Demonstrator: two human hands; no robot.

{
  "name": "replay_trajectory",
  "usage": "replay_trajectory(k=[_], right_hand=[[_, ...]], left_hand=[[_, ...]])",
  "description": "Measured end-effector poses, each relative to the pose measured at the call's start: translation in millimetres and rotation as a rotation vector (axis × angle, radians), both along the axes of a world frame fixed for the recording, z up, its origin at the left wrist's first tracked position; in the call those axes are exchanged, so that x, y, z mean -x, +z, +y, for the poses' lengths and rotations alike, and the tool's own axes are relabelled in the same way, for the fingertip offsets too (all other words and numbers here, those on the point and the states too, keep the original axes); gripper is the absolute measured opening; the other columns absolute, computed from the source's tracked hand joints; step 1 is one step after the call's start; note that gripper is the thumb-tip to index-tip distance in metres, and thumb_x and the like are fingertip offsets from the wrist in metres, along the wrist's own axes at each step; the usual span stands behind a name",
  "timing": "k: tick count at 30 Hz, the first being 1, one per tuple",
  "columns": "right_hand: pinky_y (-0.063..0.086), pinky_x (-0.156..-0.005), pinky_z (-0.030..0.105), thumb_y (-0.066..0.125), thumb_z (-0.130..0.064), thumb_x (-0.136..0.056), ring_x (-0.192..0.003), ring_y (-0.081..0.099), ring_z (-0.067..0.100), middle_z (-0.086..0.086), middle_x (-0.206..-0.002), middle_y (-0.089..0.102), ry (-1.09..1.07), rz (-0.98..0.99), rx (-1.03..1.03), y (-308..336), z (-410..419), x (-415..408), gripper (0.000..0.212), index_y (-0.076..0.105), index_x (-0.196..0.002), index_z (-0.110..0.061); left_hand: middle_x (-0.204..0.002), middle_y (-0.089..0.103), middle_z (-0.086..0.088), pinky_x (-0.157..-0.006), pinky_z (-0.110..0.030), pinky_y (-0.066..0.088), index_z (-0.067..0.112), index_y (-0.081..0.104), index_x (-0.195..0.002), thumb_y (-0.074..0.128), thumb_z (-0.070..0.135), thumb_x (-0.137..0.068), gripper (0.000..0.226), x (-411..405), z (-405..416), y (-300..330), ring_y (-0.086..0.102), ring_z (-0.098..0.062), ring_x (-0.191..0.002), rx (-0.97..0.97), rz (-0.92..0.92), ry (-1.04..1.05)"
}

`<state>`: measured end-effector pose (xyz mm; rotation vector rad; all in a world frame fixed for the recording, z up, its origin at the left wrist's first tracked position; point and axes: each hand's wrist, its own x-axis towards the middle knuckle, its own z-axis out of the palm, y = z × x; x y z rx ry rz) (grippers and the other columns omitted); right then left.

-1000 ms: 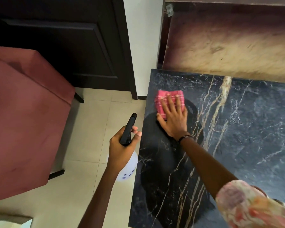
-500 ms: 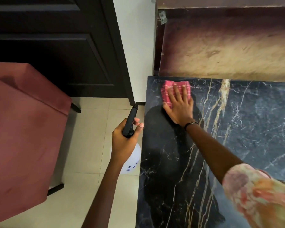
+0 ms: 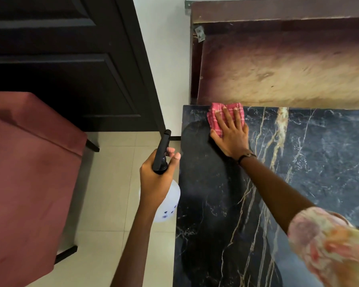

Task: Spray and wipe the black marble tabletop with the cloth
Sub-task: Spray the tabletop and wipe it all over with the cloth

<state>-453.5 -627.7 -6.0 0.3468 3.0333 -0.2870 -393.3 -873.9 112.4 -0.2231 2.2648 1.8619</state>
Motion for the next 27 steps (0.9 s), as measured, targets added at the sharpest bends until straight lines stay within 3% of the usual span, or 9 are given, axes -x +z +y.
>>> replay_trajectory(k=[4, 9, 12, 17, 22, 27], right_hand=[[0.013, -0.115, 0.053, 0.006, -0.067, -0.080, -0.148, 0.001, 0.030, 0.001, -0.161, 0.008, 0.070, -0.010, 0.019, 0, -39, 25, 0.078, 0.010, -0.151, -0.034], [0.019, -0.116, 0.054, 0.017, -0.065, -0.089, -0.148, 0.003, 0.026, 0.000, -0.160, 0.012, 0.339, 0.045, -0.053, -12, -11, -34, 0.070, 0.015, -0.151, -0.032], [0.022, -0.113, 0.059, 0.017, -0.067, -0.087, -0.147, 0.005, 0.027, 0.001, -0.159, 0.013, 0.197, 0.054, -0.026, -10, 32, -49, 0.071, 0.013, -0.149, -0.033], [0.007, -0.114, 0.059, 0.010, -0.070, -0.081, -0.148, -0.004, 0.030, 0.000, -0.161, 0.000, -0.039, 0.002, 0.007, -2, 26, 12, 0.078, 0.005, -0.150, -0.033], [0.012, -0.116, 0.053, 0.032, -0.060, -0.092, -0.148, 0.000, 0.029, 0.001, -0.161, 0.008, 0.159, 0.025, -0.004, -8, -28, 19, 0.069, 0.012, -0.151, -0.031], [0.013, -0.115, 0.051, 0.021, -0.064, -0.089, -0.148, 0.004, 0.025, 0.000, -0.160, 0.014, 0.258, 0.074, -0.037, -13, 35, -58, 0.069, 0.018, -0.150, -0.032]], left_hand=[[-0.084, 0.066, 0.003, -0.085, -0.055, 0.051, 0.016, 0.067, -0.101, 0.068, 0.023, -0.083, 0.019, 3, 3, 0, 0.053, -0.010, -0.061, -0.002, -0.022, 0.013], [-0.086, 0.068, 0.004, -0.083, -0.051, 0.052, 0.022, 0.066, -0.096, 0.068, 0.022, -0.083, 0.013, 3, 9, 3, 0.055, -0.010, -0.061, 0.018, -0.024, -0.019], [-0.086, 0.068, 0.004, -0.082, -0.051, 0.053, 0.019, 0.066, -0.100, 0.068, 0.021, -0.083, 0.017, 0, 11, 3, 0.056, -0.012, -0.060, 0.032, -0.033, -0.023], [-0.089, 0.069, 0.001, -0.083, -0.052, 0.052, 0.019, 0.067, -0.099, 0.068, 0.020, -0.083, 0.017, -9, 11, 1, 0.055, -0.011, -0.061, 0.027, -0.034, -0.031], [-0.081, 0.067, 0.003, -0.074, -0.036, 0.046, 0.022, 0.068, -0.095, 0.069, 0.023, -0.082, 0.014, -16, 16, 1, 0.053, -0.008, -0.060, 0.038, -0.037, -0.033], [-0.073, 0.064, 0.008, -0.075, -0.042, 0.052, 0.025, 0.067, -0.094, 0.068, 0.022, -0.081, 0.013, -24, 31, 9, 0.057, -0.005, -0.057, 0.065, -0.029, -0.027]])
